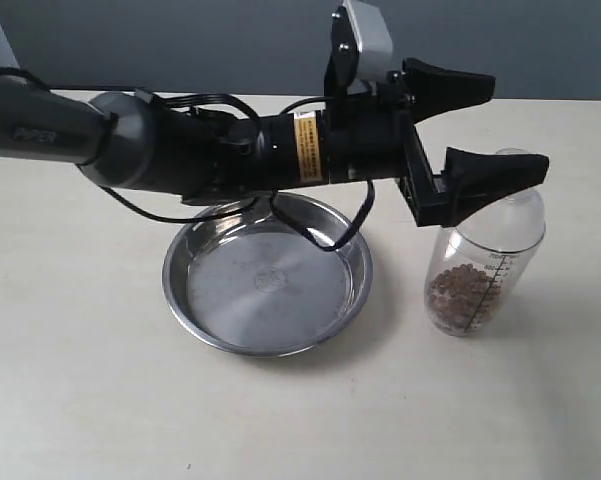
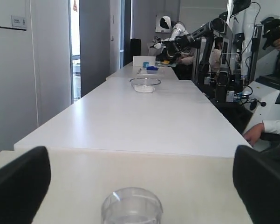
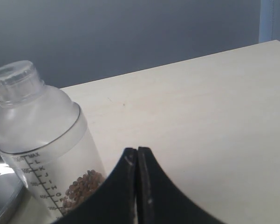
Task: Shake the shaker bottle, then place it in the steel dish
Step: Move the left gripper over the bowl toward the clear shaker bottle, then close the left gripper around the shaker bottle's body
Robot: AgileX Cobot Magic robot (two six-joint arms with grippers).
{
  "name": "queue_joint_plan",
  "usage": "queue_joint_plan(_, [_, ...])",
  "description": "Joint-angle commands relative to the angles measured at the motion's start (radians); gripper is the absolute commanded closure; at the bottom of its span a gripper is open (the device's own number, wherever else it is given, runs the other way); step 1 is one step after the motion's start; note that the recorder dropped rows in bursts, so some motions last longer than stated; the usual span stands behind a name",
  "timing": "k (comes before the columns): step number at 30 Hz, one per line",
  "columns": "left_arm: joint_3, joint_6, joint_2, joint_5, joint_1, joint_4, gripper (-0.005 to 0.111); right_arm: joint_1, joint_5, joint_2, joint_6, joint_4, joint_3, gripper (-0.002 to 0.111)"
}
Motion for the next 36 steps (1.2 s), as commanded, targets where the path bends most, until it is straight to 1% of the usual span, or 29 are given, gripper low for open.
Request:
queue_joint_plan(1, [-0.078,-0.048,0.074,0.043,-0.026,0.036,0.001,-0.003,-0.007,-0.005,-0.005,-0.001,0.001,0.109])
queue_joint_plan(6, [-0.106,-0.050,0.151,0.035,-0.029,0.043,0.001,-0.003,-0.005,-0.005,-0.005,-0.001,0.001,0.109])
queue_joint_plan(10, [-0.119,-0.048,0.194,0.004,-0.029,0.039,0.001,-0.003,-0.005,-0.005,-0.005,-0.001,0.001,0.109])
queue_joint_plan(26, [-0.123,-0.024,0.302,-0.054,-0.029,0.024,0.001,-0.003,-0.005,-0.005,-0.005,-0.001,0.001,0.109])
queue_joint_plan(36, [-0.123,-0.018,0.318,-0.020,-0.029,0.044,0.001,-0.003,-0.005,-0.005,-0.005,-0.001,0.001,0.109])
